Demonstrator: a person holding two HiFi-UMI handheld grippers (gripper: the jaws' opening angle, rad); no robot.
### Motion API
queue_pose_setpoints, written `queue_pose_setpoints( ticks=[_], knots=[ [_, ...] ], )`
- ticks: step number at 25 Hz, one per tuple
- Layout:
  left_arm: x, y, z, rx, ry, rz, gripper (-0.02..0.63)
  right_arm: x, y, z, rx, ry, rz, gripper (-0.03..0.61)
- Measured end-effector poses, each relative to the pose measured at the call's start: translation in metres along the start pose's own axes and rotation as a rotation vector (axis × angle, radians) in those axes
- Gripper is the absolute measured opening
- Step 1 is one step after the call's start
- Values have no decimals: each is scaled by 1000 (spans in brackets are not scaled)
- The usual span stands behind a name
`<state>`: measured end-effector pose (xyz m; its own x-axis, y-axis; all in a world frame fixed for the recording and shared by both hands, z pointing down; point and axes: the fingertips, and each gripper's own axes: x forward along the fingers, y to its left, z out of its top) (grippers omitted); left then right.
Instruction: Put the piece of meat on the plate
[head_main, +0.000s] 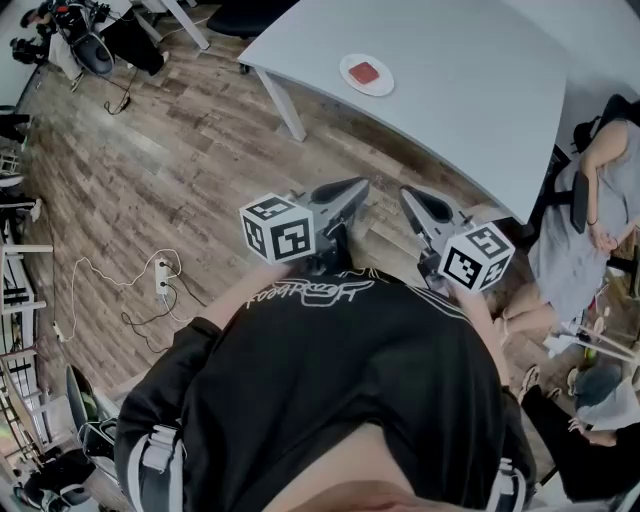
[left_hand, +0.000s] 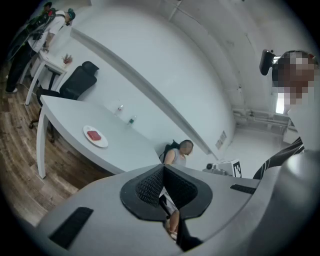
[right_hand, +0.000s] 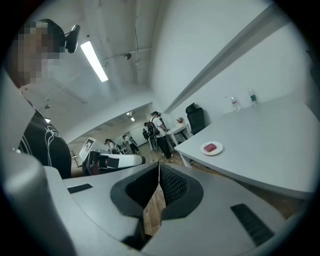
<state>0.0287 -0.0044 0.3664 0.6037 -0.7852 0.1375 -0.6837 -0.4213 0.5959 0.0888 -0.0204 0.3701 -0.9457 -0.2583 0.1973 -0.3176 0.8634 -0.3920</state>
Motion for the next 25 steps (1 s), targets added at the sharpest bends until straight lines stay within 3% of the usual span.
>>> queue_pose_setpoints(
  ticks=[25],
  knots=[
    [-18, -25, -21, -2, 17, -5, 8, -19, 27, -15, 1, 3, -2, 11]
  ],
)
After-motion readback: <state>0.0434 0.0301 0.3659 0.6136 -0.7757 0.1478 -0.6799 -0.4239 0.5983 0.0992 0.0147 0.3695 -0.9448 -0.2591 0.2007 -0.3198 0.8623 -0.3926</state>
